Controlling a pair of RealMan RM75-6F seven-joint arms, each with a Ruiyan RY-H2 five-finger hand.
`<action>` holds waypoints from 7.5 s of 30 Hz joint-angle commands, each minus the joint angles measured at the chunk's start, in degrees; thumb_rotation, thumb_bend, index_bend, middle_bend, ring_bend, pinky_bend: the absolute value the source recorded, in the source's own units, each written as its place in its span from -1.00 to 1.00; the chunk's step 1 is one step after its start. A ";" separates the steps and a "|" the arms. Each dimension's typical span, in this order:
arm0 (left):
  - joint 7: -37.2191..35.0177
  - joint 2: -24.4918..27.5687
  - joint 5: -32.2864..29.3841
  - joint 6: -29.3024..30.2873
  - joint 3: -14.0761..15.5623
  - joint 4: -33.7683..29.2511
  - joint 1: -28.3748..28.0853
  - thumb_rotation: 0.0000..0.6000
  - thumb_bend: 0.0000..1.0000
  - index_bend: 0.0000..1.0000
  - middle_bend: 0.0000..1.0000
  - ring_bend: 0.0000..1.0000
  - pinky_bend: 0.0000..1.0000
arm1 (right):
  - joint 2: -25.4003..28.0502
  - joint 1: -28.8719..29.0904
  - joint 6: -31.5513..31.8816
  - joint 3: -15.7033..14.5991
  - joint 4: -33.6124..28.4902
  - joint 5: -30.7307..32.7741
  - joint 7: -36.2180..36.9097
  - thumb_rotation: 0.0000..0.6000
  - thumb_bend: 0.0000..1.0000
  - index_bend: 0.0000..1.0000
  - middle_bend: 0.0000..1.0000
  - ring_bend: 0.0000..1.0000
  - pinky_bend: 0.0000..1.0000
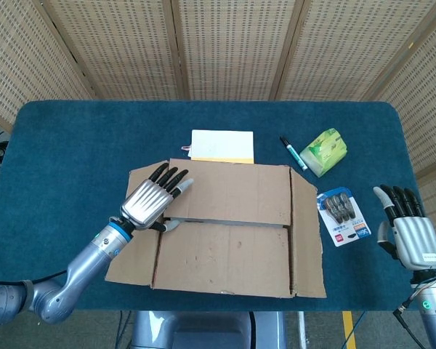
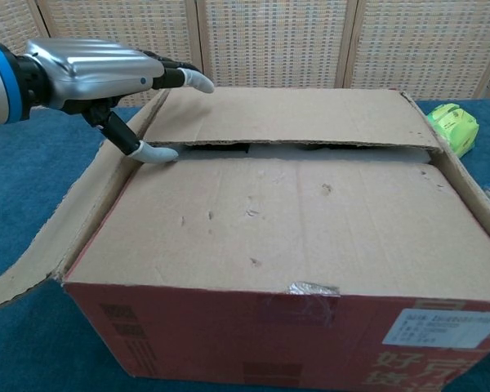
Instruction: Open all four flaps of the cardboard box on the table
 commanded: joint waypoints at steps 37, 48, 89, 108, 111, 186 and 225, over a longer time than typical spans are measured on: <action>-3.19 -3.70 8.37 12.51 -9.61 9.13 -1.60 0.14 -0.28 -1.00 -1.00 -1.00 -1.00 | 0.35 -0.60 0.39 0.23 0.44 0.90 1.41 1.00 0.65 -0.95 -0.84 -1.00 -1.00; -0.69 -6.83 3.94 7.18 -12.16 18.48 -6.80 0.13 -0.29 -1.00 -1.00 -1.00 -1.00 | 0.96 -1.14 0.67 0.16 -0.01 1.36 1.35 1.00 0.65 -0.95 -0.84 -1.00 -1.00; -12.23 -4.36 -5.61 -6.58 -14.70 19.96 -10.56 0.12 -0.24 -1.00 -1.00 -1.00 -1.00 | 1.70 -2.07 1.58 0.25 -0.64 1.30 1.46 1.00 0.65 -0.95 -0.84 -1.00 -1.00; -45.08 11.93 8.86 -15.95 -13.78 4.66 2.85 -0.18 -0.24 -0.34 -0.94 -0.98 -0.90 | 1.21 -2.00 1.55 0.01 -0.89 0.72 1.02 1.00 0.65 -0.95 -0.84 -1.00 -1.00; -46.68 13.15 11.73 -17.12 -12.56 4.86 3.42 -0.53 -0.26 -0.31 -0.94 -0.98 -0.90 | 1.11 -1.89 1.44 -0.02 -1.01 0.59 0.84 1.00 0.65 -0.95 -0.84 -1.00 -1.00; -72.59 15.04 26.75 -18.34 -3.06 -4.33 3.32 -0.79 -0.30 -0.16 -0.96 -1.00 -1.00 | 0.57 -2.80 2.10 0.31 0.43 1.19 2.44 1.00 0.65 -0.95 -0.84 -1.00 -1.00; -150.98 17.26 61.75 2.85 14.50 6.26 -8.54 -0.89 -0.28 -0.44 -1.00 -1.00 -1.00 | 0.55 -2.74 1.85 0.37 -0.39 1.53 1.38 1.00 0.65 -0.95 -0.84 -1.00 -1.00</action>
